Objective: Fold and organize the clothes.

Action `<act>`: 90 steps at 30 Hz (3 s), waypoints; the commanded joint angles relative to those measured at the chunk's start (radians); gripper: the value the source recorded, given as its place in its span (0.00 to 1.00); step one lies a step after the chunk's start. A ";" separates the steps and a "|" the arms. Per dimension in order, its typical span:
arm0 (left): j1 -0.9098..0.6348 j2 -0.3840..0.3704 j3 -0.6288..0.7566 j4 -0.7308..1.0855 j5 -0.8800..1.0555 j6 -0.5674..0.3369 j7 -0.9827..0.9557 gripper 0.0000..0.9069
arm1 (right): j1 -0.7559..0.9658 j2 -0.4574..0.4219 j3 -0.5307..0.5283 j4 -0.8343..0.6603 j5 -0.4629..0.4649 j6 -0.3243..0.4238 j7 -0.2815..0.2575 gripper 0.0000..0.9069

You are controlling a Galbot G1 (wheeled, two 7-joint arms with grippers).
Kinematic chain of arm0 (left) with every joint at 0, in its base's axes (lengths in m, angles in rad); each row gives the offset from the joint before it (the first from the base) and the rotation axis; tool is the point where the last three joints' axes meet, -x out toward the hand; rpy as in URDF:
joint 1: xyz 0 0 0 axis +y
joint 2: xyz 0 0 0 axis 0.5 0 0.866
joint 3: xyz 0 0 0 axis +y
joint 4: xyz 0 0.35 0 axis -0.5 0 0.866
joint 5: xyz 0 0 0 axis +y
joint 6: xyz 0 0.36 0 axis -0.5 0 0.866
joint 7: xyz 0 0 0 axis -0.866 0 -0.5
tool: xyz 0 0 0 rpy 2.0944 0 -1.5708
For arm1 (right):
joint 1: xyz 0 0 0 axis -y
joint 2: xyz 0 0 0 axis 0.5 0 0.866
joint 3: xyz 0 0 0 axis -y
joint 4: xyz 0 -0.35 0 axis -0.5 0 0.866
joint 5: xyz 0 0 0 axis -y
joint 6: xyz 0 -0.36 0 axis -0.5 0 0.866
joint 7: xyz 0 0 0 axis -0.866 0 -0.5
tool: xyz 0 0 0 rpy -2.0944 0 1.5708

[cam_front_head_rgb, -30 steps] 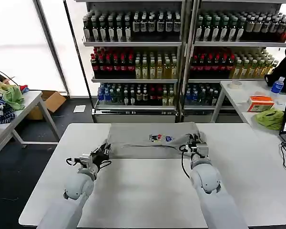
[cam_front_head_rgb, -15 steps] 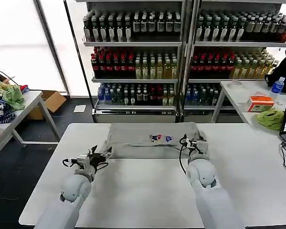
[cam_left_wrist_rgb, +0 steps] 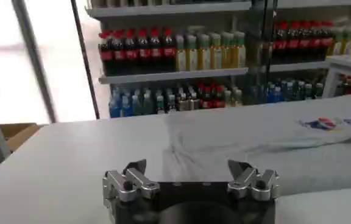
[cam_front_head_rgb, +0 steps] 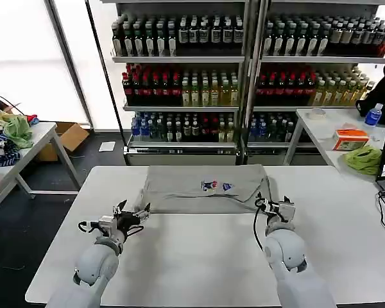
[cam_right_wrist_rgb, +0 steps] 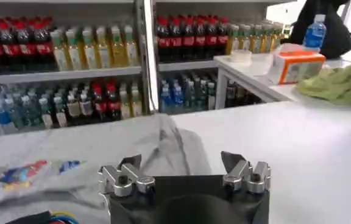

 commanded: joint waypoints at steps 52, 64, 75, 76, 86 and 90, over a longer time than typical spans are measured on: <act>-0.090 0.042 0.078 0.083 -0.118 0.107 -0.019 0.01 | -0.019 0.019 -0.003 -0.141 0.005 -0.001 -0.046 0.00; -0.050 0.050 0.066 0.033 -0.101 0.084 -0.019 0.00 | -0.086 0.009 -0.007 -0.019 -0.002 -0.001 -0.056 0.00; 0.088 0.074 -0.001 -0.170 -0.077 0.061 -0.034 0.00 | -0.186 0.011 0.011 0.170 -0.009 -0.001 -0.056 0.00; 0.117 0.078 -0.007 -0.193 -0.075 0.061 -0.035 0.00 | -0.193 0.010 0.011 0.184 -0.009 -0.001 -0.052 0.00; 0.380 0.118 -0.085 -0.426 -0.051 0.054 -0.049 0.00 | -0.394 0.007 0.036 0.371 -0.015 -0.002 0.021 0.00; 0.437 0.116 -0.120 -0.468 -0.050 0.056 -0.050 0.00 | -0.459 0.007 0.033 0.411 -0.042 -0.002 0.033 0.00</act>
